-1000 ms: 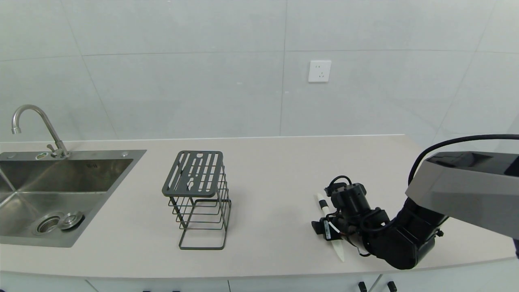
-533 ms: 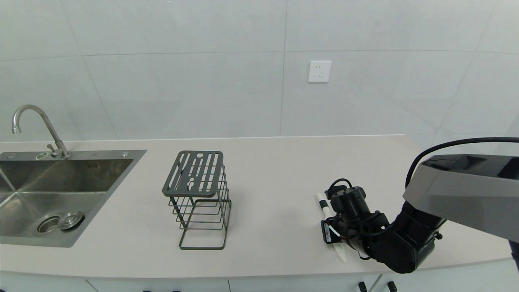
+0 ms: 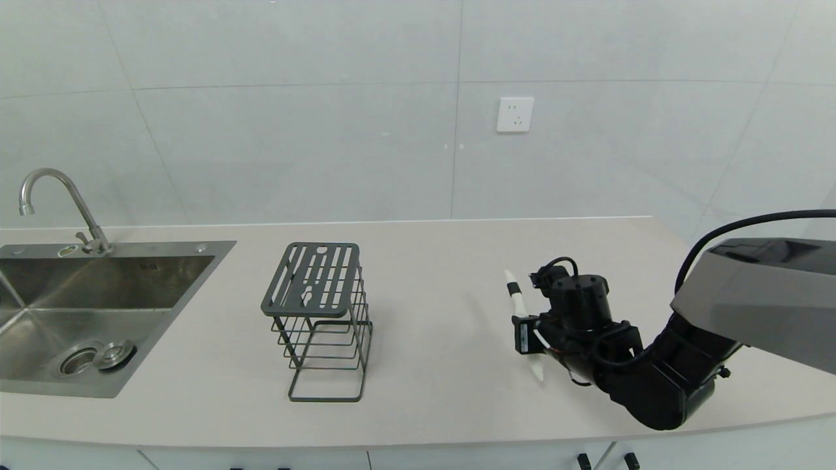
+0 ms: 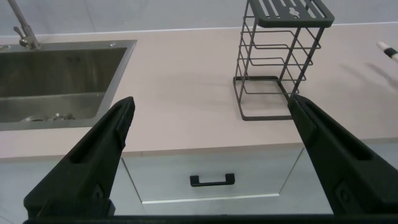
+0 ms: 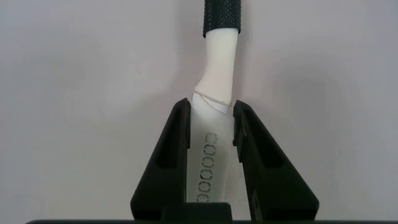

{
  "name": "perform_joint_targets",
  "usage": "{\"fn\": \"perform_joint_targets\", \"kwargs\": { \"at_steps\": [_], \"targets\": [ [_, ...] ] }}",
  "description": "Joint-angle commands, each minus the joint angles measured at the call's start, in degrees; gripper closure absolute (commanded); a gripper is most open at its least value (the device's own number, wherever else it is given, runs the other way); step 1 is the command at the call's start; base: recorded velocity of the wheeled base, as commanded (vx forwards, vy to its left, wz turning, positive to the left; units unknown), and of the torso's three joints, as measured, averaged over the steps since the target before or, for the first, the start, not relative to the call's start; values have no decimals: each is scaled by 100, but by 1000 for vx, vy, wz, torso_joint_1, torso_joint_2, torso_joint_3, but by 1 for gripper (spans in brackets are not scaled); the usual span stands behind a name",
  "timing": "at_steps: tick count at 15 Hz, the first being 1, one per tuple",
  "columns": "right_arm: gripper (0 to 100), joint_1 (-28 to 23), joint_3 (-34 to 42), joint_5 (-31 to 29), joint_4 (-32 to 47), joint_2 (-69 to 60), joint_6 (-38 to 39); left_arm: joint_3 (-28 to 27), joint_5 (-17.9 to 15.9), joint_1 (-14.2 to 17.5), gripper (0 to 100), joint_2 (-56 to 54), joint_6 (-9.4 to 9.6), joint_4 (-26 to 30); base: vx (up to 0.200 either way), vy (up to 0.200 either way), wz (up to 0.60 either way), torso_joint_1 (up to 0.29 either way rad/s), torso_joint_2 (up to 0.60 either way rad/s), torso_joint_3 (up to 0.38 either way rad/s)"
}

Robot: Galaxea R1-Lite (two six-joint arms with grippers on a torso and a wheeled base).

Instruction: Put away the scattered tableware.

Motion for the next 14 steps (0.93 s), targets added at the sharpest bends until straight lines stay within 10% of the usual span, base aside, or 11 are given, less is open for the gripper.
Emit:
{"fn": "perform_joint_targets", "kwargs": {
  "at_steps": [1, 7, 14],
  "targets": [
    [100, -136, 18, 94, -299, -146, -91, 0, 0, -1, 0, 7, 0, 0, 0, 0, 0, 0, 0, 0],
    [100, -294, 238, 990, -1486, -330, -697, 0, 0, -1, 0, 7, -27, -9, 0, 0, 0, 0, 0, 0],
    [100, -294, 748, 3785, -3015, -401, -2244, 0, -79, -1, 0, 7, -53, -9, 0, 0, 0, 0, 0, 0]
  ]
}}
